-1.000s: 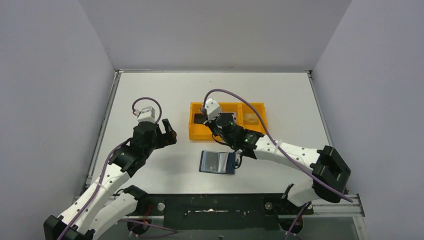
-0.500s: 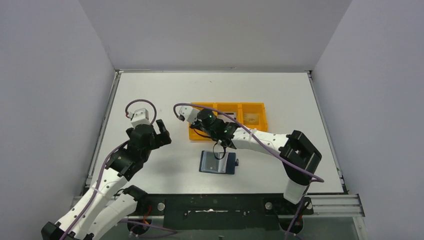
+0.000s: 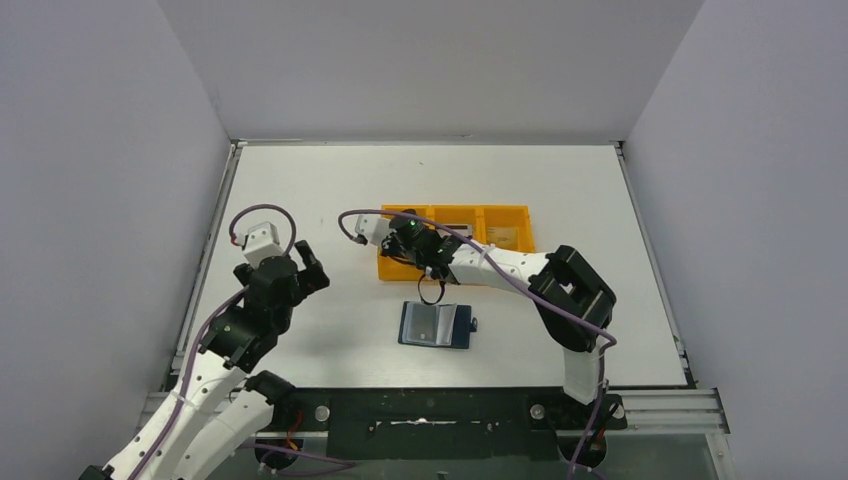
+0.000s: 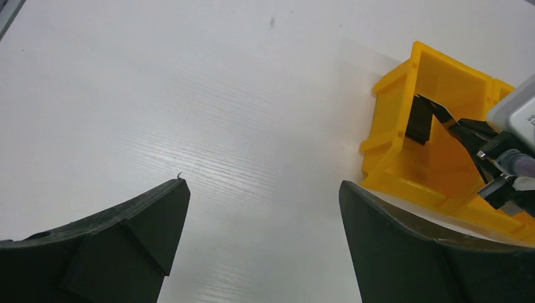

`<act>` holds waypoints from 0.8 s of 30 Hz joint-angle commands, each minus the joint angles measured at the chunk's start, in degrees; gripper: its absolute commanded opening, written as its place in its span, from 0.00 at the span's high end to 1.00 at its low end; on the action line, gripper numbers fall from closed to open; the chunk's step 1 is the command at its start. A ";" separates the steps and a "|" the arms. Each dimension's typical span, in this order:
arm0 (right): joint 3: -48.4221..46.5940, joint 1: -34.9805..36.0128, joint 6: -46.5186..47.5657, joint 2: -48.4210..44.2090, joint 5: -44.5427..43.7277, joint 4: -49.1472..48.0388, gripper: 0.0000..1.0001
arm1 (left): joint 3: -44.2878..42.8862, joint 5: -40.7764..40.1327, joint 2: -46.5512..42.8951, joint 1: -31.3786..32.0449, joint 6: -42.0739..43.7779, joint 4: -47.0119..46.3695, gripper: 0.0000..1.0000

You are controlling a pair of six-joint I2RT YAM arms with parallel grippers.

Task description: Take the credit cards out of the card holder

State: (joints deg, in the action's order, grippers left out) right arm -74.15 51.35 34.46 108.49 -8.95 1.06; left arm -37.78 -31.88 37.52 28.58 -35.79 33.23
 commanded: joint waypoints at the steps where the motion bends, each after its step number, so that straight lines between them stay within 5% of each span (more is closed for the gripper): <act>1: -3.06 -1.40 4.22 0.61 1.23 -0.73 0.99 | -2.02 -3.04 -2.68 -0.46 -1.03 -0.56 0.09; 24: -4.70 -3.14 11.72 8.06 2.24 -1.04 0.90 | -1.91 -3.83 -3.85 -0.45 -0.62 -0.34 0.09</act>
State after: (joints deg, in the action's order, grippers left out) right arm -78.43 48.71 44.88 117.25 -7.03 1.80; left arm -37.78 -34.30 34.48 28.38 -36.34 33.82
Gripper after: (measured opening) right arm 0.082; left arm 0.912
